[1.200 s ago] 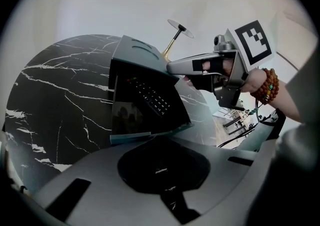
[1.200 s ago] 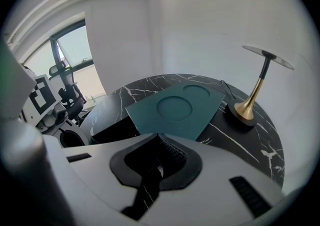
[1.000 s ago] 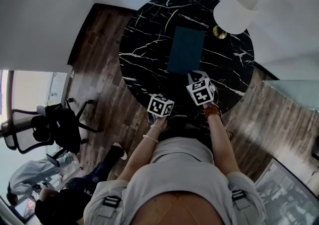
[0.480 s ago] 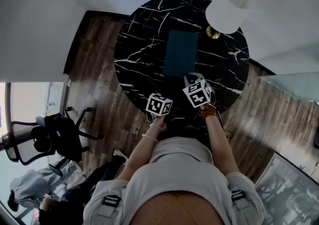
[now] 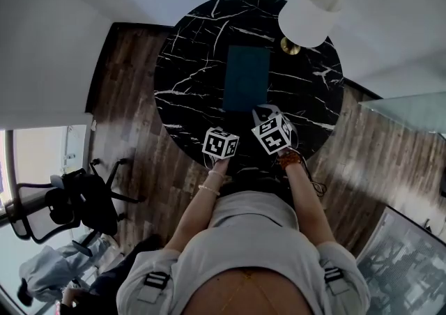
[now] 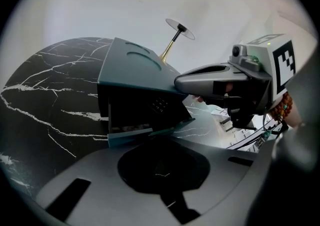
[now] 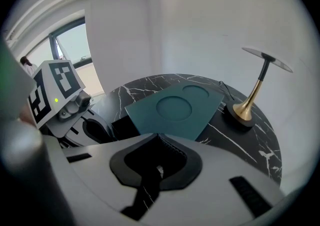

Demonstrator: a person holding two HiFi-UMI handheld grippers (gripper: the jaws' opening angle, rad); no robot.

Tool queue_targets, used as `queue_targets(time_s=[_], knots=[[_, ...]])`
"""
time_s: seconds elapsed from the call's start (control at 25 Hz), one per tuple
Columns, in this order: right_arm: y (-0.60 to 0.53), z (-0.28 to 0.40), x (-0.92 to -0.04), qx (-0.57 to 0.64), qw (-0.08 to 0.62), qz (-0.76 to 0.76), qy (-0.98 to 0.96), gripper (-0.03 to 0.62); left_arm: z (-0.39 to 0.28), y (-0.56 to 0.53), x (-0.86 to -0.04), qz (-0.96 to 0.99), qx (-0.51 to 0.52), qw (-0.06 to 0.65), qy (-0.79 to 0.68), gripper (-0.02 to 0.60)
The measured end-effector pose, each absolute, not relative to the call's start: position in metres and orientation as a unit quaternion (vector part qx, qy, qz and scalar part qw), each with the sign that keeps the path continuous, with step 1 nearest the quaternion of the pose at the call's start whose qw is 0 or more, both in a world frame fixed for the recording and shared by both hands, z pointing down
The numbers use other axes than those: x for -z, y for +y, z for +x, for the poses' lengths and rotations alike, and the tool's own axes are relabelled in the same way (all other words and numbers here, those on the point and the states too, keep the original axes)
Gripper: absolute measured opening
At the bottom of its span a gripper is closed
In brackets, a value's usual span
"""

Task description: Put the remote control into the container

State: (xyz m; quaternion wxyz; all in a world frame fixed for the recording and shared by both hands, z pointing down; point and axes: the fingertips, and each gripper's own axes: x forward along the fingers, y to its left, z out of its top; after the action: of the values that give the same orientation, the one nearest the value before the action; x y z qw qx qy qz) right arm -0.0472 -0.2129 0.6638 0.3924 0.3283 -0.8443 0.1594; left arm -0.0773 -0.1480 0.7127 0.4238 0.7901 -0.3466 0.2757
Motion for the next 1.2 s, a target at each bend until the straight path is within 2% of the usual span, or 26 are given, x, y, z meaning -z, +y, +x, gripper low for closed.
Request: queue_targets(time_s=[1.2], knots=[[-0.213,-0.048,-0.664,-0.163,0.395,0.327,-0.843,0.012,-0.073,-0.192,-0.720,0.795,-0.265,0.420,-0.349,0.005]])
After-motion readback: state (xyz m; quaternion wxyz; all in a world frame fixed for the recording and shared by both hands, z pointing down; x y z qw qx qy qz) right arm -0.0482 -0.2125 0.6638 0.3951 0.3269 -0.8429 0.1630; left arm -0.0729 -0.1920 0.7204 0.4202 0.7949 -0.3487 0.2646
